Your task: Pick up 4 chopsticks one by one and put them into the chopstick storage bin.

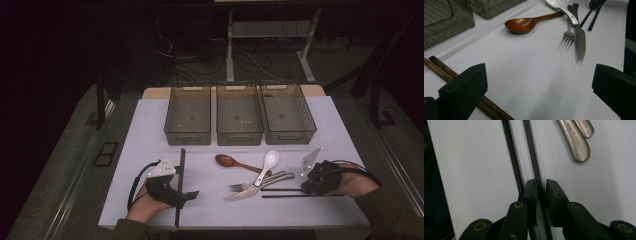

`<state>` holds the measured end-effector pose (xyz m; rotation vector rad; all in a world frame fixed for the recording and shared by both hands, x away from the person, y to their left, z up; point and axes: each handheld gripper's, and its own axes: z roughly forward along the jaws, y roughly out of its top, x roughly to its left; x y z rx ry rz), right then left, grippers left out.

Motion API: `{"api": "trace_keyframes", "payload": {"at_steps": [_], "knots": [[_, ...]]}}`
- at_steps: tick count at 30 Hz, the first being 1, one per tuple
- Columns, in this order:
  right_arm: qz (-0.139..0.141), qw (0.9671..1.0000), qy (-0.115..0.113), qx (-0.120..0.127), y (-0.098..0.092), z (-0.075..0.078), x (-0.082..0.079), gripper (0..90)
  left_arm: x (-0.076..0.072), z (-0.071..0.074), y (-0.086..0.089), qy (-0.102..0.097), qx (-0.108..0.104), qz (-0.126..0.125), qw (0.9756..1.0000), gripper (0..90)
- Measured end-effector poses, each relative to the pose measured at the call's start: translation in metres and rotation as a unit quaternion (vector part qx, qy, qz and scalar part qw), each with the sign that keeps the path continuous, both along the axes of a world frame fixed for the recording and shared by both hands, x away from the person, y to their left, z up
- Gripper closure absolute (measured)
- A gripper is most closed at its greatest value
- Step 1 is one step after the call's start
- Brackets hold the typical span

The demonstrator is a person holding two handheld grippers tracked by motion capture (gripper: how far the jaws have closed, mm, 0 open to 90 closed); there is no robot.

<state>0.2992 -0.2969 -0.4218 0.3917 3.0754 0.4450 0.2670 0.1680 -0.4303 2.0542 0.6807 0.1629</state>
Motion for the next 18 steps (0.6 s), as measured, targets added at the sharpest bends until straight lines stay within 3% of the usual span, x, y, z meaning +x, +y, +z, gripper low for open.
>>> {"api": "trace_keyframes", "payload": {"at_steps": [5,14,18], "knots": [[0.008,1.0,-0.002,-0.004,0.002,0.0,0.001,79.6,0.0,0.0,0.0,0.0,0.0,0.0,1.0,0.0],[0.049,0.9978,0.001,-0.044,0.012,0.002,0.004,80.8,0.0,0.0,0.0,0.0,0.0,0.0,1.0,0.0],[0.062,0.9968,0.001,-0.051,0.014,0.002,0.006,82.3,0.0,0.0,0.0,0.0,0.0,0.0,1.0,0.0]]}}
